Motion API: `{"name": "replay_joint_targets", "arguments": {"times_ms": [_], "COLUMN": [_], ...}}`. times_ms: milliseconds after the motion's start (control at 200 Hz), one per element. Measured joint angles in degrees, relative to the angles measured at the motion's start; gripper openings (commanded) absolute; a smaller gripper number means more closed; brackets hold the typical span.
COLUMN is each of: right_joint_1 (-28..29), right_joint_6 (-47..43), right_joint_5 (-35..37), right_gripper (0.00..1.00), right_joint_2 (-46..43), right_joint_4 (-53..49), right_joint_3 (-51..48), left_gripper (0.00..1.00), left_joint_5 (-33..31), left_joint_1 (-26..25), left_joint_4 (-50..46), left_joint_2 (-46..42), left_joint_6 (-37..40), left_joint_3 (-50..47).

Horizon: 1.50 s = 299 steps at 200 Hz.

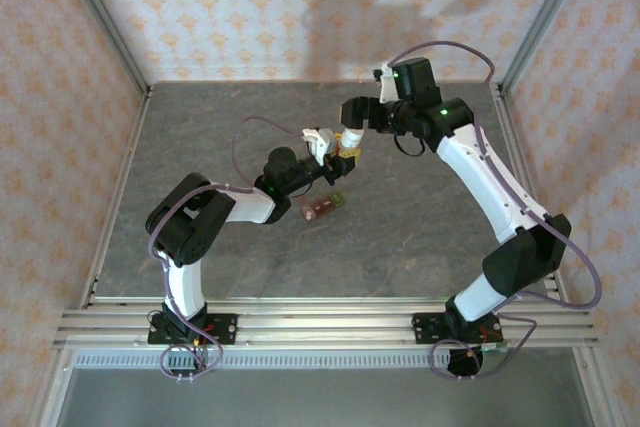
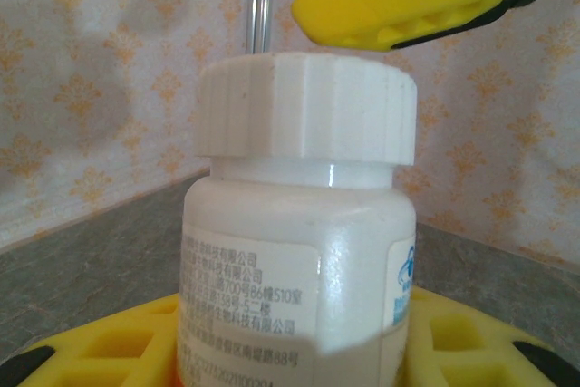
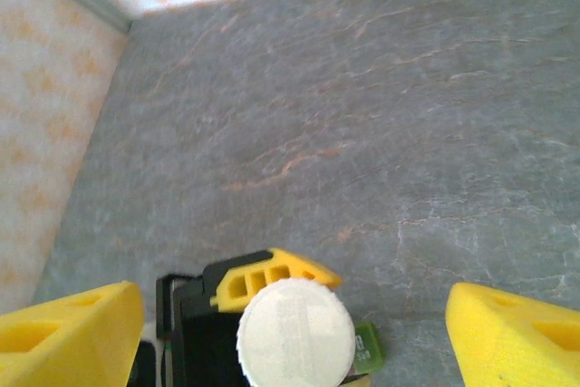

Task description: Sort the pills into containers

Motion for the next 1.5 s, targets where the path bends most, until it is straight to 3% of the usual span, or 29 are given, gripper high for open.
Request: {"name": "replay_joint_targets", "arguments": {"times_ms": [195,465,611,801,1036,1496], "right_joint_1": [0.02,0.02,0.02,-0.24,-0.35,6.82], "right_joint_6": [-3.19,-4.26,-4.52,-4.76,-2.12,22.64], "right_joint_5": [-4.68,-5.46,-5.44,-4.39,-3.45,16.50], "right_gripper": [0.79,0.72,0.65,0.45,0.40,0.45], "right_joint_2": [0.20,1.60,2.08,2.47,2.56,-0.68], "right_joint_4": [0.00,0.00,0.00,0.00,0.68,5.01], "right_joint_3": [-1.97,-1.97,-1.97,-1.97,-2.86,-7.85], "left_gripper": [0.00,0.00,0.00,0.00,0.00,0.00], "left_joint_5": [0.07,0.07,0.07,0.07,0.04,0.50], "left_joint_1": [0.00,0.00,0.00,0.00,0.00,0.00], "left_joint_4": [0.00,0.00,0.00,0.17,-0.48,-2.36], "left_joint_2": [0.00,0.00,0.00,-0.02,-0.09,-0.09], "left_joint_6": [0.00,0.00,0.00,0.02,0.00,-0.02], "left_joint_3": [-0.02,-0.02,-0.02,-0.02,-0.02,-0.04]}}
